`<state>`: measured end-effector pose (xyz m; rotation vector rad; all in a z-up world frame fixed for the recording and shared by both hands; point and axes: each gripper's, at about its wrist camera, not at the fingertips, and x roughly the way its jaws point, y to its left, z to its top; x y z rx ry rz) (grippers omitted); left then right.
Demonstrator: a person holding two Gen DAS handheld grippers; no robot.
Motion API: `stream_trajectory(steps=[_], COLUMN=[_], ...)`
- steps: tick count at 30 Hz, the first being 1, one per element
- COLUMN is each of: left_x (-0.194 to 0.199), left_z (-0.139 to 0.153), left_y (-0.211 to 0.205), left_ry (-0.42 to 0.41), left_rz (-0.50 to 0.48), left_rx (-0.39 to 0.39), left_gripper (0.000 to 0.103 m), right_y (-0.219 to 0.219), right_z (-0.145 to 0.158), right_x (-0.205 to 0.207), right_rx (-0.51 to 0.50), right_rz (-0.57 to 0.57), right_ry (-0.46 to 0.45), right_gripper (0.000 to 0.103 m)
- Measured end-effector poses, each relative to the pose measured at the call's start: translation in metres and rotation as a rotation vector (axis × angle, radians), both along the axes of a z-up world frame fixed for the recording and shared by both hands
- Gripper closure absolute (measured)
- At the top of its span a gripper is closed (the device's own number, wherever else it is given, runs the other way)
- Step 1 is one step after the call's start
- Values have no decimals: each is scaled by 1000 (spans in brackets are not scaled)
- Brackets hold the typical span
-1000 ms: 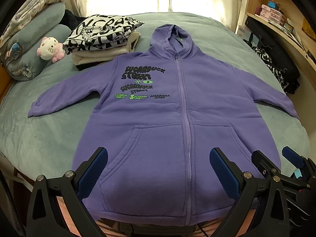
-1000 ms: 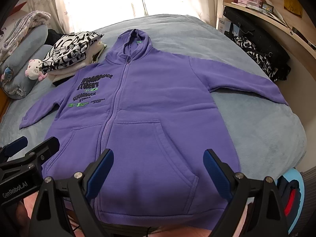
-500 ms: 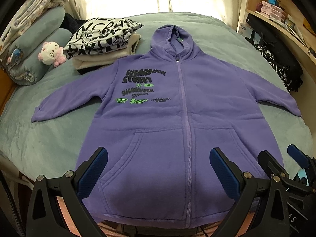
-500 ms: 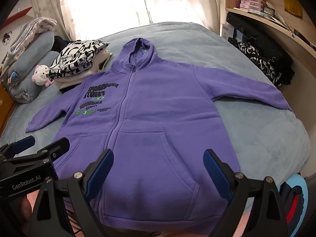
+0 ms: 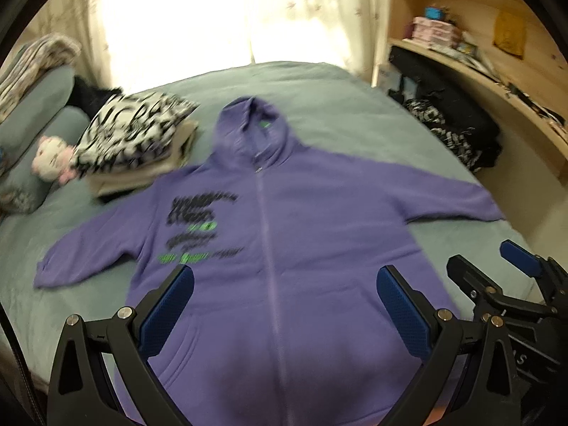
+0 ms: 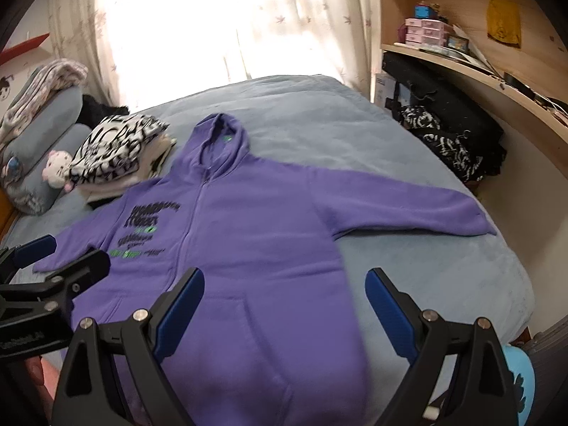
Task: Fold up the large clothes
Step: 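Move the right tool to the sleeve cuff nearest it and grasp it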
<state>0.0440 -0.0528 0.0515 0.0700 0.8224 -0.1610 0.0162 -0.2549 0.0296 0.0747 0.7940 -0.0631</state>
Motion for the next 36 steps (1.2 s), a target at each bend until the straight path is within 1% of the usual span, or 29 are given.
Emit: stream_trajectory(steps=[3,6,8,11,13,16,20,22,26,31,36], left_x=[13,24,34,50,62,79,101,113,138,166,182], left_z=[10,21,25,25,23,17,0,-12,-44,-85,-109], left_y=[-20,-42,-58,-84,-102,-122,-157,-173,-200,-227,-245], left_ry=[-34,-83,-96,-96,-104,-120,-132,-143,-80,-53,-24], left_rz=[-30,-81,-96,-114,-142,-147,-168,-159,-166,-137,-124], left_rx=[34,22,33,71,68,68,96,120,130,175,166], left_gripper=[1,1,1,1,1,1,1,1,1,1,1], right_y=[-23,-51,-69,-97,-113,-139,-184,-206,-258,-310,-347], right_z=[7,14,16,17,15,8,-12,-24,-58,-102,-142], right_x=[7,16,23,37,46,61,83,89,97,100,99], right_rx=[2,-4,-11,-33,-59,-89,-19,19,143,290,467], right_rz=[-43,-95,-130,-179,-208,-252,-306,-345,-433,-537,-623], right_ry=[-27,-56,-69,-82,-83,-70,-19,9,72,129,169], right_gripper=[10,10,10,10,10,10,10,10,10,10,10])
